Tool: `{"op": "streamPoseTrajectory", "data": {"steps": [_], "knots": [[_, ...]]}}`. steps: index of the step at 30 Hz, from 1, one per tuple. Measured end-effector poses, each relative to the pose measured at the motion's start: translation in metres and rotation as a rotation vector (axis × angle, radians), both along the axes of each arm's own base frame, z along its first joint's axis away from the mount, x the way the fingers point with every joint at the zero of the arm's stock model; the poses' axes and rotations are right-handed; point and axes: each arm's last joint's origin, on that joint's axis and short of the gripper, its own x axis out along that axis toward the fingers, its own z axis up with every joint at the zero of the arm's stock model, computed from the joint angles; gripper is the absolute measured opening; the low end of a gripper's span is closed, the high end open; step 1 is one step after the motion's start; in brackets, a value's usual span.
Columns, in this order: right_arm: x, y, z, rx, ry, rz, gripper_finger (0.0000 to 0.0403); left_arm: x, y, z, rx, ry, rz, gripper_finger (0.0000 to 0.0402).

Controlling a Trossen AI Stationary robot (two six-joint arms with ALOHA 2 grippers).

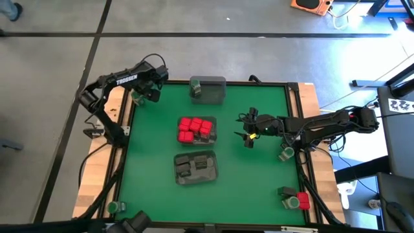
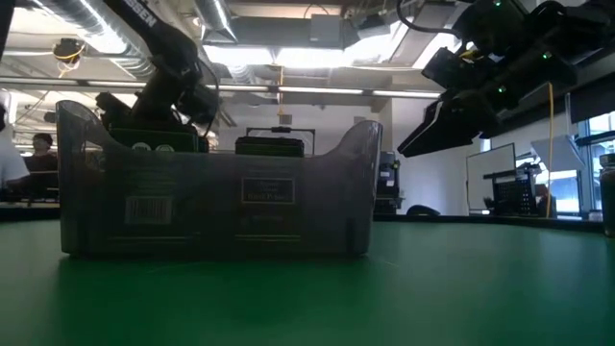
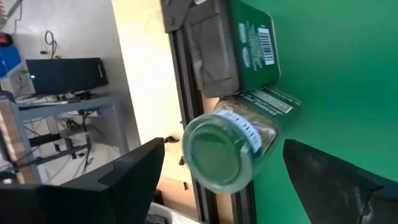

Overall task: Sort spices by type
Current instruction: Put the green seasoning bottle into the top gray bin

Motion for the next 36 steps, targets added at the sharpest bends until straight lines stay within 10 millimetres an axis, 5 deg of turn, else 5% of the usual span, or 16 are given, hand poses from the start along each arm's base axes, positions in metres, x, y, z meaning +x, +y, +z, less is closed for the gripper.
{"op": "streamPoseTrajectory", "data": {"steps": [9,22,36], "knots": [[0.000,0.000,-0.001,0.008,0.005,-0.001,0.0276,0.004,0.008,-0.024,-0.107,0.064,-0.020,0.0326],[0.000,0.000,-0.001,-0.008,0.012,0.008,0.0276,0.021,-0.006,-0.026,-0.259,-0.053,-0.121,0.0324],[0.004,0.000,-0.012,-0.009,0.066,0.008,0.0276,0.036,-0.008,-0.030,-0.261,-0.166,-0.203,0.0266]]}}
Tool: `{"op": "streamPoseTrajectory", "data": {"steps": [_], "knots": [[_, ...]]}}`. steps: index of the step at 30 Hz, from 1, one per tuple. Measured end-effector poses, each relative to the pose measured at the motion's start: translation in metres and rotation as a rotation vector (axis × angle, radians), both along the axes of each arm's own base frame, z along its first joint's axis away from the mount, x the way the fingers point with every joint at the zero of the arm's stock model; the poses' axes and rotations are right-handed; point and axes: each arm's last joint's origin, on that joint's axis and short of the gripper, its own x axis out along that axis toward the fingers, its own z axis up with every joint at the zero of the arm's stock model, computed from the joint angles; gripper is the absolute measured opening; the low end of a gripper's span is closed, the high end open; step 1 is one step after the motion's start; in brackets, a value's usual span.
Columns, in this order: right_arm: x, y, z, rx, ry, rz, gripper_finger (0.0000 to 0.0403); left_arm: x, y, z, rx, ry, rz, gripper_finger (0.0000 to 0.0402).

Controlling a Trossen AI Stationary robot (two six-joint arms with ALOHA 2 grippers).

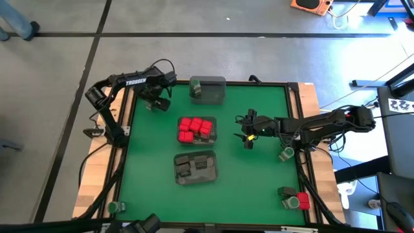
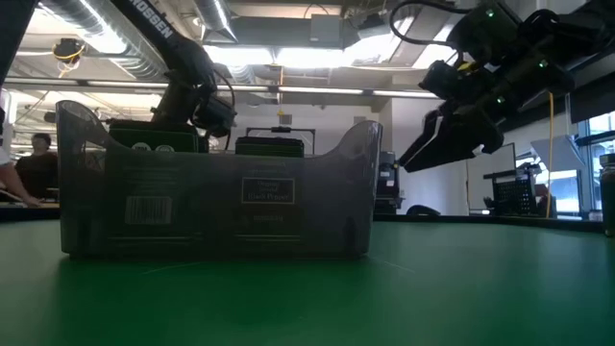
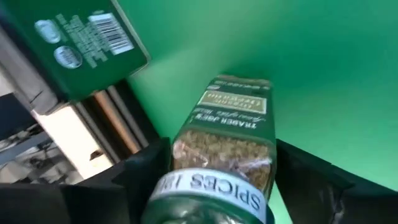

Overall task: Sort spices by type
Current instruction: Put the green seasoning bottle into the top gray bin

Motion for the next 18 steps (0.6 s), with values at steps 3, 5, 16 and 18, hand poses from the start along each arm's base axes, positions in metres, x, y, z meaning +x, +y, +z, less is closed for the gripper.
{"op": "streamPoseTrajectory", "data": {"steps": [3,5,16,18], "knots": [[0.000,0.000,0.000,-0.001,0.003,0.001,0.0276,0.001,0.001,-0.004,0.006,-0.028,-0.005,0.0242],[0.000,0.000,0.000,-0.001,0.001,0.001,0.0276,0.001,0.000,-0.005,0.006,-0.032,-0.010,0.0221],[0.000,0.000,0.000,-0.003,0.001,0.003,0.0276,0.021,-0.016,0.011,0.044,-0.076,-0.108,0.0194],[0.000,0.000,0.000,-0.003,0.000,0.003,0.0276,0.027,-0.020,0.020,0.073,-0.106,-0.126,0.0194]]}}
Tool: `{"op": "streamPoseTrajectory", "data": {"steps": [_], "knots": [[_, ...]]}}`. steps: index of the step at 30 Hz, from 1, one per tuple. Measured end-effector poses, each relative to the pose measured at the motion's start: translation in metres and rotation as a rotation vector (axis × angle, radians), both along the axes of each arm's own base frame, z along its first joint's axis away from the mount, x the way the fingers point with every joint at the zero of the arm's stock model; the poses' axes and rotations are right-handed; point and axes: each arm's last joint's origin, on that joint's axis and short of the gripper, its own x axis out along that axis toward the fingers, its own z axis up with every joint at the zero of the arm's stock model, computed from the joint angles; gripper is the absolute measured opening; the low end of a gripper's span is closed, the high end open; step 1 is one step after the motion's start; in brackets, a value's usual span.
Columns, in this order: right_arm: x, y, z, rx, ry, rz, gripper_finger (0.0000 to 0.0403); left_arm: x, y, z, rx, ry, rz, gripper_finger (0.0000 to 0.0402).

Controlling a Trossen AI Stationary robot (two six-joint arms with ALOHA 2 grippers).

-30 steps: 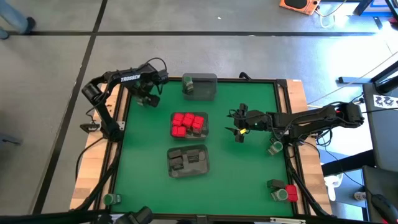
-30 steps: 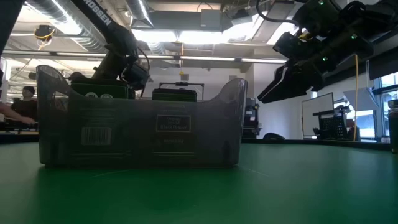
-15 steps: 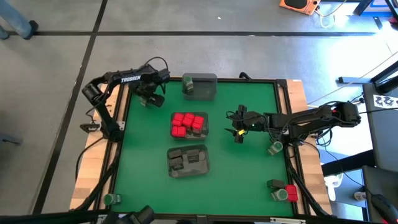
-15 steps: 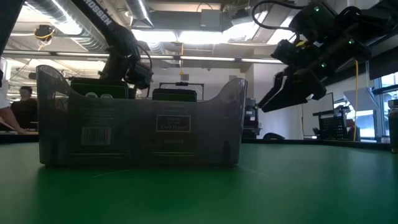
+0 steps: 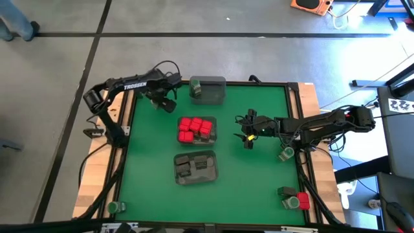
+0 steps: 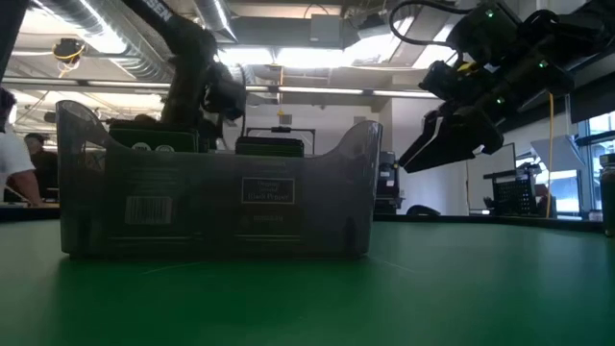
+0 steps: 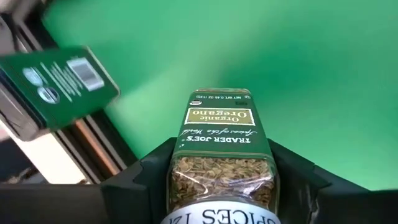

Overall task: Sort spices by type
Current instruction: Put the green seasoning bottle into the top gray bin

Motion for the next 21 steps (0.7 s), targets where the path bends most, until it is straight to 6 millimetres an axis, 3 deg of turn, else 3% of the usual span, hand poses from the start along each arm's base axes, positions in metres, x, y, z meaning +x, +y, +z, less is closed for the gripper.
{"op": "streamPoseTrajectory", "data": {"steps": [13,21], "knots": [[0.000,0.000,0.000,-0.012,0.004,0.010,0.0276,0.047,-0.016,0.078,0.188,-0.261,-0.169,0.0203],[0.000,0.000,0.000,-0.010,0.004,0.027,0.0276,0.078,-0.024,0.101,0.303,-0.382,-0.452,0.0206]]}}
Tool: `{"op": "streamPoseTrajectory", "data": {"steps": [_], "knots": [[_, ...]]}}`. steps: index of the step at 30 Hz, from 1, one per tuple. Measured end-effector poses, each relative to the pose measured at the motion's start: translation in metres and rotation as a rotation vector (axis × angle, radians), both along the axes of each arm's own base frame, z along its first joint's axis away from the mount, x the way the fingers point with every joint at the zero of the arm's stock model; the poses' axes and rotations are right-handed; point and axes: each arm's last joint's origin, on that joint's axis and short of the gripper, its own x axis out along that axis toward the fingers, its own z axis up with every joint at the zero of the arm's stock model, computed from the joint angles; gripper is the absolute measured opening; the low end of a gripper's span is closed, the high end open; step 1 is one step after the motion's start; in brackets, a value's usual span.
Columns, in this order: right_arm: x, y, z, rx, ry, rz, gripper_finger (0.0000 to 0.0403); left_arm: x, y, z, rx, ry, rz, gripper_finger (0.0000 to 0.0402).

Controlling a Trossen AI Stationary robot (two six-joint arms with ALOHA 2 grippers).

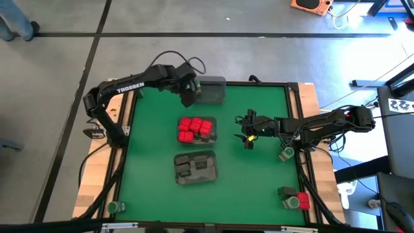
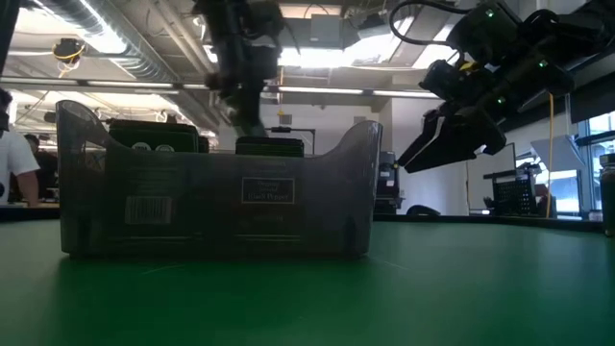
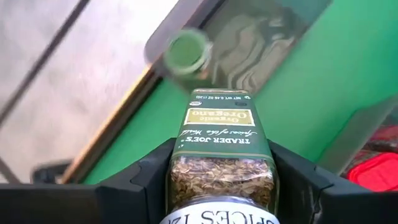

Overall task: Sort spices by type
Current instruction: Put the green seasoning bottle into the top gray bin

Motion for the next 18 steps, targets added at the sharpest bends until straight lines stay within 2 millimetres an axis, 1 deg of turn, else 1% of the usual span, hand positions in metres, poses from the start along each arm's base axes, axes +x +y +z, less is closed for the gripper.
{"op": "streamPoseTrajectory", "data": {"steps": [6,9,12,14,18], "knots": [[0.000,0.000,0.001,-0.002,-0.007,0.001,0.0276,0.029,-0.002,0.002,0.041,0.024,-0.132,0.0204],[0.001,0.000,0.001,-0.001,-0.009,0.001,0.0276,0.047,0.004,-0.002,0.048,0.061,-0.173,0.0204],[0.001,0.000,0.001,-0.002,-0.010,0.000,0.0276,0.060,0.010,-0.005,0.046,0.120,-0.204,0.0204],[0.000,0.000,0.001,-0.002,-0.009,0.000,0.0276,0.067,0.014,-0.013,0.050,0.175,-0.227,0.0204],[0.000,0.000,0.000,-0.002,-0.003,0.000,0.0276,0.075,0.019,-0.034,0.043,0.281,-0.315,0.0203]]}}
